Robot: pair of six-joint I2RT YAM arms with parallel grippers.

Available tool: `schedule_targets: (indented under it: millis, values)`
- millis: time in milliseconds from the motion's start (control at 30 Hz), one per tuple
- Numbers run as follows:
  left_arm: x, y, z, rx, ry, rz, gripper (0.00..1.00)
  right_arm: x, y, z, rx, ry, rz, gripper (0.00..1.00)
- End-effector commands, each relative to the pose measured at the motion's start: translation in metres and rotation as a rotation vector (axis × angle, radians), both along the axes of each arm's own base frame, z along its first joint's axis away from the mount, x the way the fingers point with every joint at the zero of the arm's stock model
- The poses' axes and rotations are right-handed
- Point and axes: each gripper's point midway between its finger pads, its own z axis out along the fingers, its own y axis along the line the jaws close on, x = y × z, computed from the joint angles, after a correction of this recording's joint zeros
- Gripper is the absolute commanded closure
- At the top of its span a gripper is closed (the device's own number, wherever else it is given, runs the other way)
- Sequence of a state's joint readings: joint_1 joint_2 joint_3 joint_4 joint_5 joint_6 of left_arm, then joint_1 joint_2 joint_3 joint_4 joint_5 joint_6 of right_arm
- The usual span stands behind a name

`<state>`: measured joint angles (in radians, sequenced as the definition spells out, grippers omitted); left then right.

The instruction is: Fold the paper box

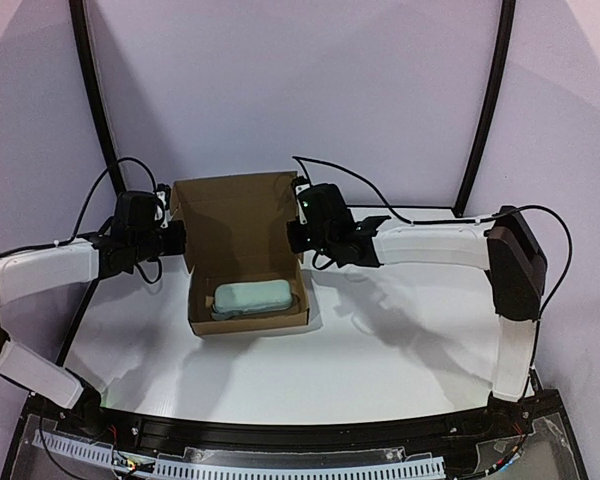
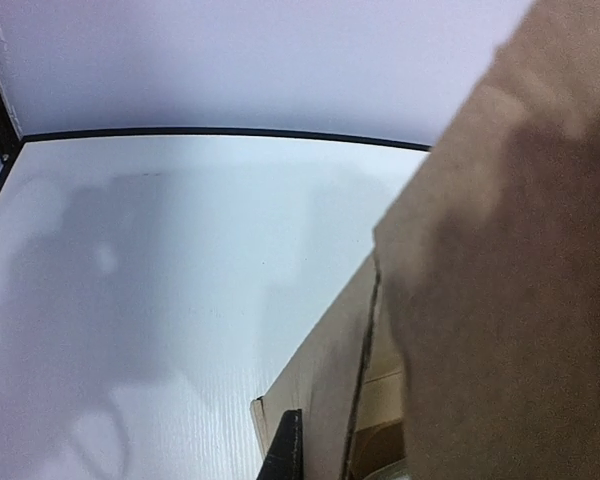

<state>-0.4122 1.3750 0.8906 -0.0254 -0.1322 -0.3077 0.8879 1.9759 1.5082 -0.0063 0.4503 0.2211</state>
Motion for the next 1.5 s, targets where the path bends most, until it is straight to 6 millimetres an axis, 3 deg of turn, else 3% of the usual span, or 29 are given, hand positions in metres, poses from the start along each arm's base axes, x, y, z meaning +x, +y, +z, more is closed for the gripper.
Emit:
schedule_targets:
  millis: [0, 233, 500, 633, 800, 900, 1300, 1333, 1467]
  values:
    - [-0.016, -0.018, -0.002, -0.047, 0.004, -0.043, 0.99, -0.024, 0.019, -0.012, 0.077, 0.080, 0.045, 1.00]
    - [-0.023, -0.016, -0.004, -0.057, 0.012, -0.019, 0.99, -0.028, 0.023, -0.007, 0.099, 0.141, -0.048, 1.00]
    - [-0.032, -0.017, -0.008, -0.051, 0.017, -0.006, 0.99, -0.038, 0.033, -0.025, 0.121, 0.194, -0.087, 1.00]
    - [-0.048, -0.019, -0.019, -0.092, 0.019, -0.046, 0.99, -0.048, 0.025, -0.045, 0.107, 0.174, -0.095, 1.00]
    - [-0.060, -0.016, -0.021, -0.128, -0.012, -0.057, 0.99, -0.053, 0.021, -0.053, 0.091, 0.153, -0.090, 1.00]
    - [-0.064, -0.016, -0.017, -0.154, -0.020, -0.046, 0.99, -0.059, 0.029, -0.059, 0.089, 0.161, -0.056, 1.00]
    - [-0.060, -0.040, -0.012, -0.158, -0.021, 0.015, 0.97, -0.067, 0.035, -0.065, 0.002, 0.146, 0.017, 1.00]
    - [-0.061, -0.050, -0.016, -0.115, -0.011, 0.004, 0.97, -0.069, 0.034, -0.067, 0.001, 0.151, 0.025, 1.00]
    - [-0.063, -0.055, -0.028, -0.104, 0.008, 0.018, 0.97, -0.072, 0.035, -0.072, 0.004, 0.163, 0.043, 1.00]
